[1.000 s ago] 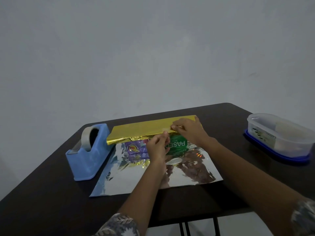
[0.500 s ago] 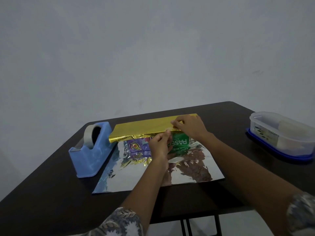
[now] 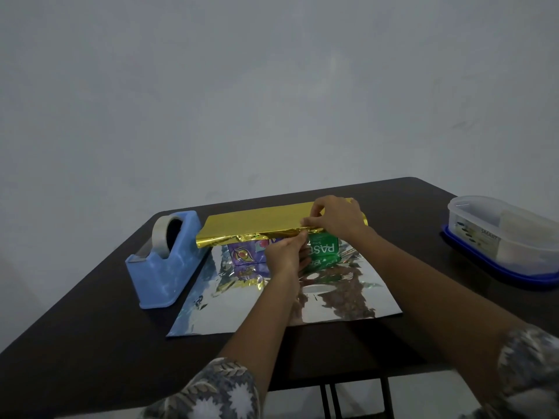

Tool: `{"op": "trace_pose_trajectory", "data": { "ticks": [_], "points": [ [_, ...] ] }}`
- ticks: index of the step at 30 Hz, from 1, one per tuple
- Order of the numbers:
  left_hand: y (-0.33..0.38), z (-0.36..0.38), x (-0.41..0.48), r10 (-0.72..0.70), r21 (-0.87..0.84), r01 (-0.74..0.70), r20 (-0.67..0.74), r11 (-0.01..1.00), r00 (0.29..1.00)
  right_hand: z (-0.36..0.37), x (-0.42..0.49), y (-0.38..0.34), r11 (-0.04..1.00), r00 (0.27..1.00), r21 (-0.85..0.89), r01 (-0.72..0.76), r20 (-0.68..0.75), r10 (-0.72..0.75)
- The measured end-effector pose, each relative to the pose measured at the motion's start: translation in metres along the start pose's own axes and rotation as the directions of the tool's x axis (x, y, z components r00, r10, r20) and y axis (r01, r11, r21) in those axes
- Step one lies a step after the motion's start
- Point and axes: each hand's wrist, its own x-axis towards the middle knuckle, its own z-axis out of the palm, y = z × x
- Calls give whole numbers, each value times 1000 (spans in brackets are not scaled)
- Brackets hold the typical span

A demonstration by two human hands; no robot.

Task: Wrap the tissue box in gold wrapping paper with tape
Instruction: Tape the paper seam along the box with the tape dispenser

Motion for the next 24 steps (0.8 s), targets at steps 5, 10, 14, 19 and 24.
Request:
{"op": "trace_pose_trajectory", "data": {
  "ticks": [5, 10, 14, 19, 24],
  "points": [
    [2, -1, 5, -26, 19, 27, -22, 999, 999, -1, -3, -1, 999, 1000, 41, -15, -1, 15],
    [1, -3, 8, -19, 24, 19, -14, 1000, 1000, 0, -3, 0, 998, 1000, 61, -16, -7, 17],
    [0, -4, 9, -33, 25, 33, -7, 999, 999, 1, -3, 0, 997, 1000, 69, -22, -6, 22],
    [1, -6, 11, -9, 91, 15, -65, 996, 998, -1, -4, -1, 997, 1000, 78, -29, 2, 29],
    [0, -10, 10, 27, 245, -2, -96, 970, 995, -1, -6, -3, 996, 999, 81, -37, 4, 37]
  ]
}}
